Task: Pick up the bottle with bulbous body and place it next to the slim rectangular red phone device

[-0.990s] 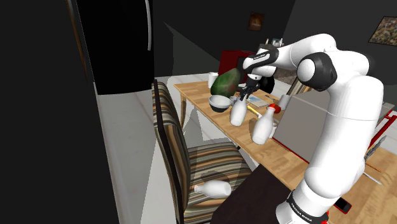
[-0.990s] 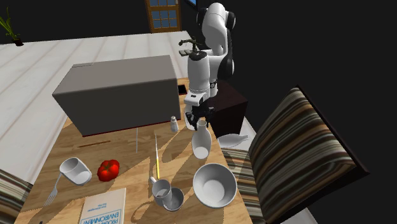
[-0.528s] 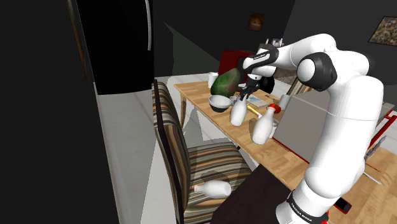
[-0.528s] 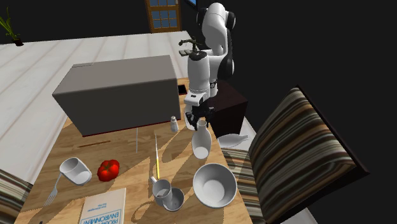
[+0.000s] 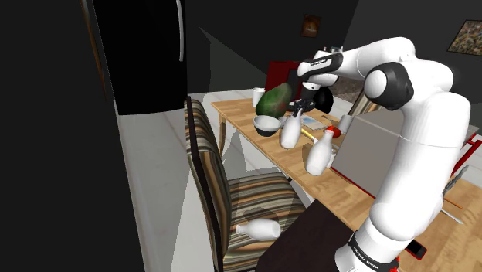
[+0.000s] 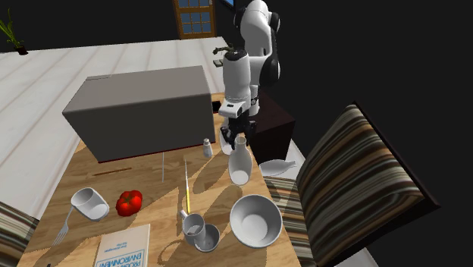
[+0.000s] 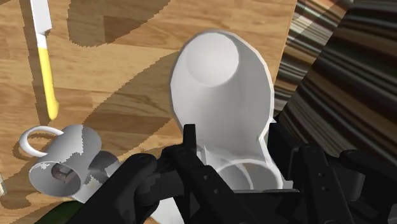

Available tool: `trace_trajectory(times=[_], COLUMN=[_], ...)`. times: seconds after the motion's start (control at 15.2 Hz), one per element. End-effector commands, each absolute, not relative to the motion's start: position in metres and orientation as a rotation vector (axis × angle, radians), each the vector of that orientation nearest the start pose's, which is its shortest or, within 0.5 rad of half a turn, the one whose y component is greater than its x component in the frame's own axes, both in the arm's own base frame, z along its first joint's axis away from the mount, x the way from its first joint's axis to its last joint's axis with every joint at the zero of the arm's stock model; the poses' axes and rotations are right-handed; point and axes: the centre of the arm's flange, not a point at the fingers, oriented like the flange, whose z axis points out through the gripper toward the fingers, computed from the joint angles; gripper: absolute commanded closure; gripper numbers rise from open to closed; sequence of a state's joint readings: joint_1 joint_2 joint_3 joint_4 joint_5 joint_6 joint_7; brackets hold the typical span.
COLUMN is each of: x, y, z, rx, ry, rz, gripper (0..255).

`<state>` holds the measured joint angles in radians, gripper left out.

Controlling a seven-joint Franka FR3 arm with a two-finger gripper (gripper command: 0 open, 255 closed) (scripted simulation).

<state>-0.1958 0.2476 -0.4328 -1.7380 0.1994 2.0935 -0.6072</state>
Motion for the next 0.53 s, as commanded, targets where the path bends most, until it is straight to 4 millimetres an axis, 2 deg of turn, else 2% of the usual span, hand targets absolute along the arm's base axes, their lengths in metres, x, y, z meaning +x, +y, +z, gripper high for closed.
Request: trace_trajectory(times=[0.0, 0.4, 0.46], x=[0.534, 0.534, 0.523], y=[-0.351, -0.351, -0.347], z=[0.468, 0.499, 0.504], rx=[-3.143, -3.143, -3.143], ry=[0.144, 0.144, 0.144], rz=[-0.242, -0.242, -0.242], gripper=[255, 255, 255])
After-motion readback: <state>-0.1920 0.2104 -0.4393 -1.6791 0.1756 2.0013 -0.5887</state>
